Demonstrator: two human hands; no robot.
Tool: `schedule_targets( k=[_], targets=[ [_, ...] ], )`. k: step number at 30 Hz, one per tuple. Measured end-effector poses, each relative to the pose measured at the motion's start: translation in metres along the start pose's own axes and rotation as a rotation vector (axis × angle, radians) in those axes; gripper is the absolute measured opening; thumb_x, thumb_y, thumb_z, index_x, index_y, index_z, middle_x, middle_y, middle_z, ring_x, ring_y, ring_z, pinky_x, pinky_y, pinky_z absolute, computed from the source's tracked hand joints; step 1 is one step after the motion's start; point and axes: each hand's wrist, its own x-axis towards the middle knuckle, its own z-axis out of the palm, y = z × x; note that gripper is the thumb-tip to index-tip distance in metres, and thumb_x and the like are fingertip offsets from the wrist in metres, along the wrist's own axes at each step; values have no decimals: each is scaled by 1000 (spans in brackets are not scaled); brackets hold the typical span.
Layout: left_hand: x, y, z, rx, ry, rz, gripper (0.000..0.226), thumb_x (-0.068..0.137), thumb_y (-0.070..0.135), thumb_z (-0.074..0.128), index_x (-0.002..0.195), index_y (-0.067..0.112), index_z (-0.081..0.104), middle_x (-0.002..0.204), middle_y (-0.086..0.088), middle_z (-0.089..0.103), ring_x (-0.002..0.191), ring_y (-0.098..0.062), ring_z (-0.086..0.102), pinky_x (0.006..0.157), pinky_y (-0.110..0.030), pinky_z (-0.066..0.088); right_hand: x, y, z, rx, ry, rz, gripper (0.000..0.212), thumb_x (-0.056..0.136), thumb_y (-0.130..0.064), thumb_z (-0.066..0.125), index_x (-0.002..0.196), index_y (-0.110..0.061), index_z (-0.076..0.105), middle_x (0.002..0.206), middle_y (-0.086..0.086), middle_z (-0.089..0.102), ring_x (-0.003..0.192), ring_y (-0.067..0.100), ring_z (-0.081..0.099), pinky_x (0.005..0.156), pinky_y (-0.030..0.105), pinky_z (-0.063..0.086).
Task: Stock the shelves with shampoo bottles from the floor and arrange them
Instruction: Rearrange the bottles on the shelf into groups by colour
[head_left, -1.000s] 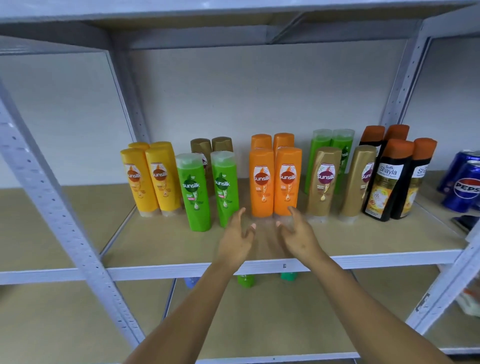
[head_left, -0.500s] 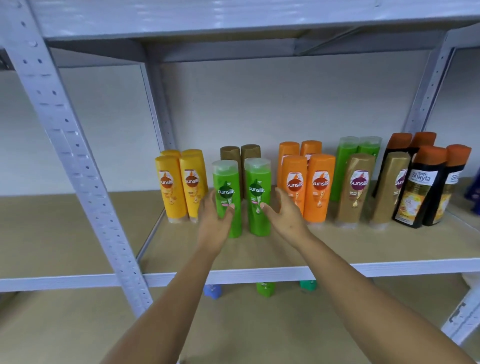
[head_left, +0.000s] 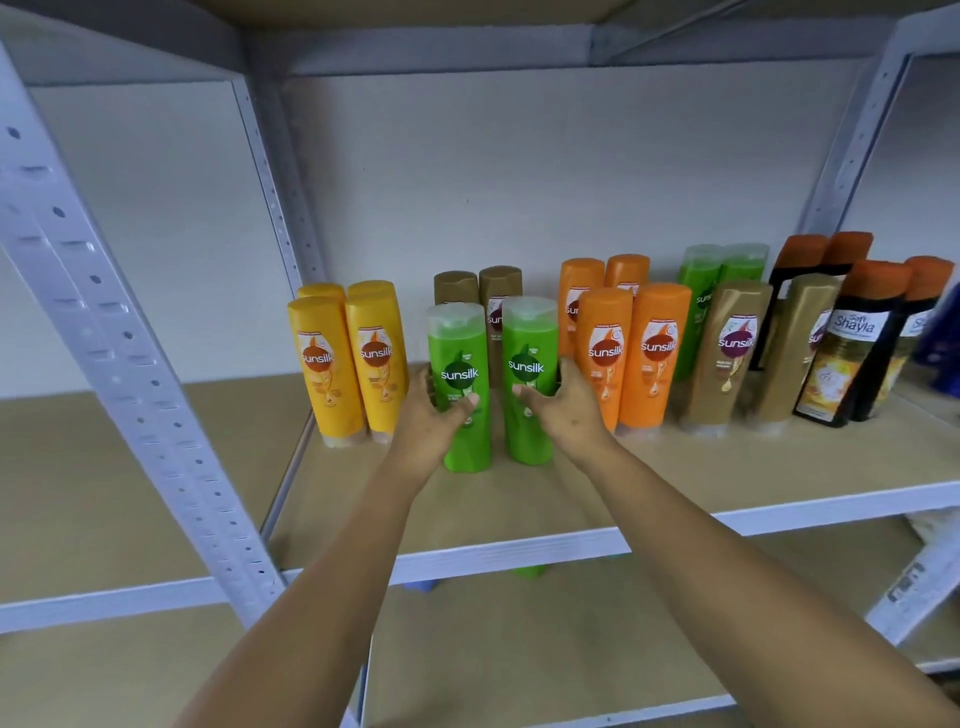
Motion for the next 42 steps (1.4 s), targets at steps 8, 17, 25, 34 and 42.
schedule_targets(
  k=[8,17,25,34,42],
  targets=[
    [-6,4,1,62,-1,4,49,81,22,74,124,12,52,115,2,64,103,-13,59,75,-14,45,-13,-5,-19,10,-76,-45,38,82,-11,72,114,-21,53,105,-8,63,90,-1,60,75,12,49],
    [-41,26,44,47,-74,-15,43,82,24,74,118,21,51,102,15,64,95,3,59,76,-15,45,-30,6,-77,23,-137,-41,44,82,-15,74,122,-16,54,108,-4,67,95,6,64,71,15,52],
    [-60,60,139,28,-67,2,35,79,15,76,105,23,54,94,16,64,85,4,59,65,-5,45,-28,29,-183,16,-120,-37,38,80,-11,75,114,-13,57,104,0,68,88,8,65,63,9,49],
    [-67,90,257,-5,-98,0,39,80,16,75,111,19,52,99,13,64,84,9,59,69,-8,46,-10,59,-303,3,-136,-63,38,82,-12,73,116,-18,56,105,-7,68,91,3,65,65,15,53],
    [-64,107,332,-19,-147,0,46,79,21,76,118,20,52,104,13,65,89,13,59,74,-7,48,8,89,-372,-14,-124,-45,40,82,-16,74,118,-20,56,109,-7,68,97,5,65,74,20,53]
  ],
)
